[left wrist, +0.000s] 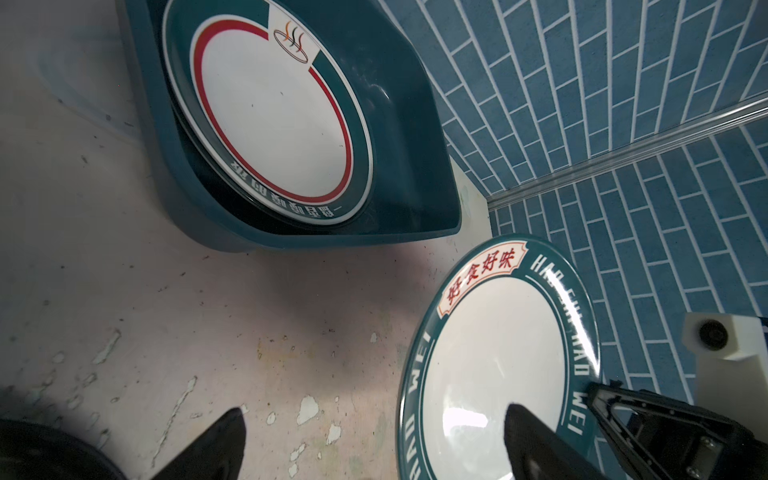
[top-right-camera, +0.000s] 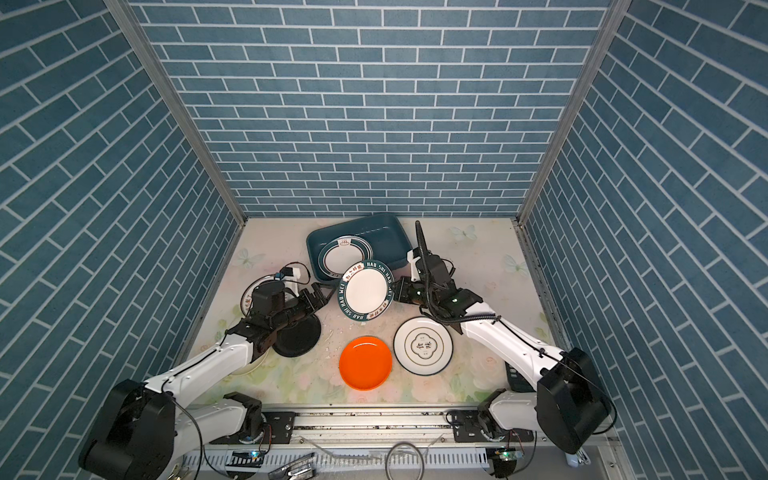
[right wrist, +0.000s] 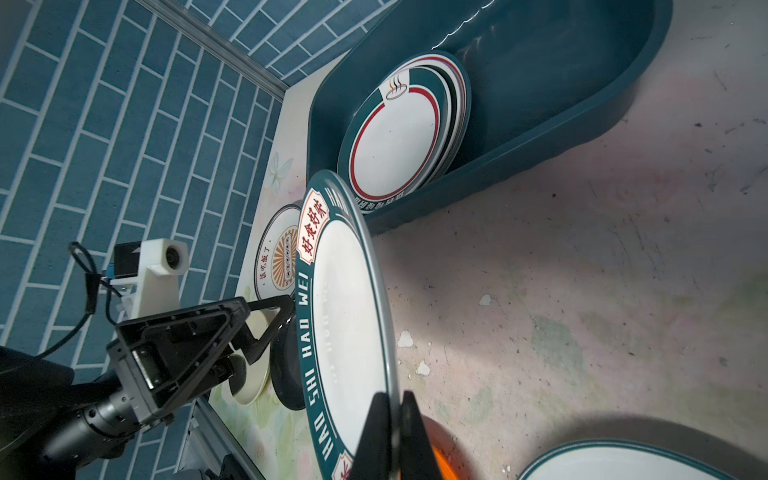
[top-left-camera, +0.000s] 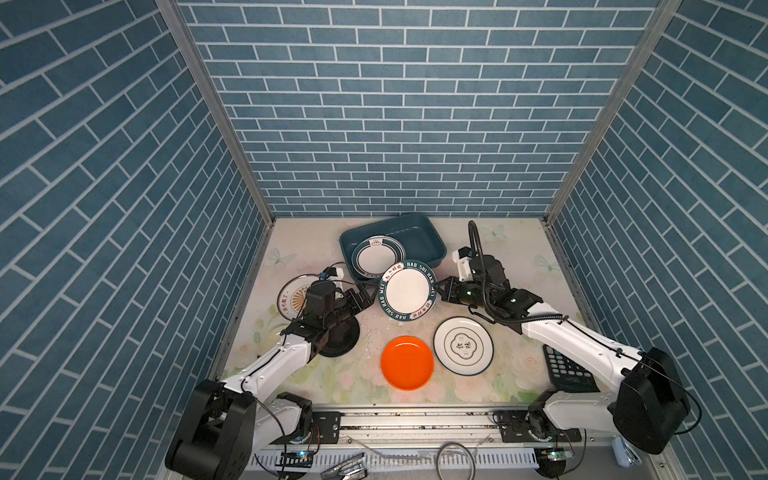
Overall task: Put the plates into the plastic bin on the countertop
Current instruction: 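Carry the upright plate toward the left gripper while the left gripper reaches it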
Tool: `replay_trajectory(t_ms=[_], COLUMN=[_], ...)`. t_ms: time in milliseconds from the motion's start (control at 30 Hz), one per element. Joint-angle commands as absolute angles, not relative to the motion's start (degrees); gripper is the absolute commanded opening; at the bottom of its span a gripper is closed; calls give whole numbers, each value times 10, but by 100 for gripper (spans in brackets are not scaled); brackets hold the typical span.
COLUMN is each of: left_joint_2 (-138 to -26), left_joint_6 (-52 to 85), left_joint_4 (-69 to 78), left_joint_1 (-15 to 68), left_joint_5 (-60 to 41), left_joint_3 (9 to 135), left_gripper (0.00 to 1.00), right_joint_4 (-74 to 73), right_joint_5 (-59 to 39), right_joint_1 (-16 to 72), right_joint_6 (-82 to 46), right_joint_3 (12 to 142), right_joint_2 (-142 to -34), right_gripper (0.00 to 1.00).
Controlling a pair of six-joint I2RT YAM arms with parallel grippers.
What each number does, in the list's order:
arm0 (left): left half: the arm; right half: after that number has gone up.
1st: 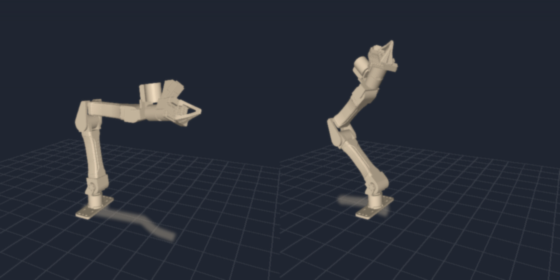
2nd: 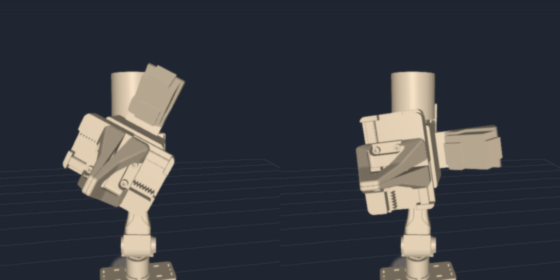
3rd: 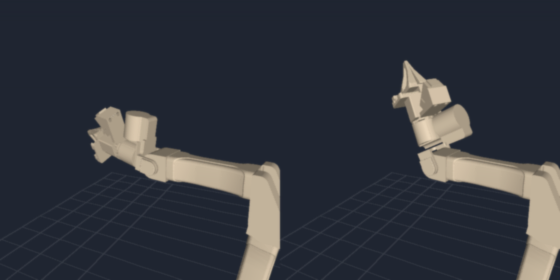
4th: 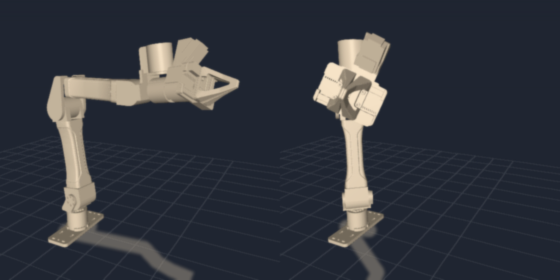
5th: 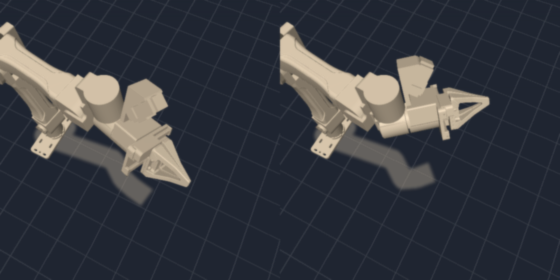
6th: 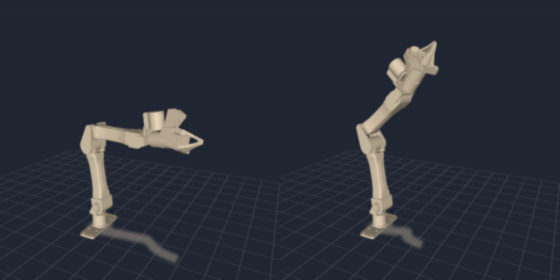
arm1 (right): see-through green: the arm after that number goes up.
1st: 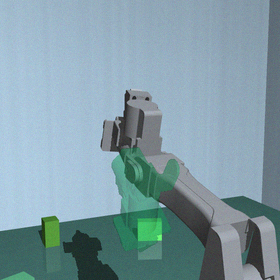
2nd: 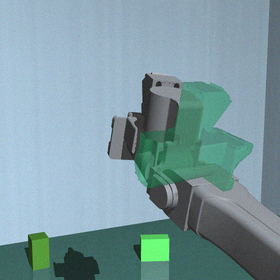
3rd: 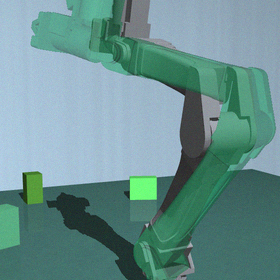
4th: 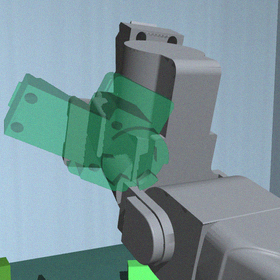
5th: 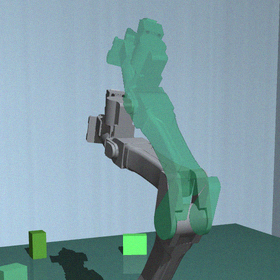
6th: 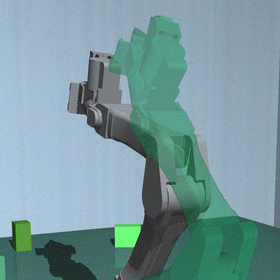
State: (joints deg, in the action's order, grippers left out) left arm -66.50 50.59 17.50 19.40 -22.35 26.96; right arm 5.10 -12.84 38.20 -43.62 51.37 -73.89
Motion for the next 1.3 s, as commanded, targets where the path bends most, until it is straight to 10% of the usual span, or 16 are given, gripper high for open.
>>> replay_trajectory(t_ms=[0,733,1067,1267], left_joint_2=[-681,-773,-794,-796], left_joint_6=[514,543,546,540], left_joint_4=[213,295,295,282], left_joint_1=[209,263,262,262], left_joint_5=[-232,-270,-286,-284], left_joint_3=[280,325,347,356], left_gripper=[94,23,7,1], right_joint_4=[15,-47,-55,-23], right_joint_5=[-128,-167,-202,-187], right_joint_1=[378,356,351,346], right_joint_6=[-448,-493,-498,-478], right_joint_3=[503,471,482,496], right_joint_2=[-719,-719,-748,-767], right_gripper=[0,0,0,36])
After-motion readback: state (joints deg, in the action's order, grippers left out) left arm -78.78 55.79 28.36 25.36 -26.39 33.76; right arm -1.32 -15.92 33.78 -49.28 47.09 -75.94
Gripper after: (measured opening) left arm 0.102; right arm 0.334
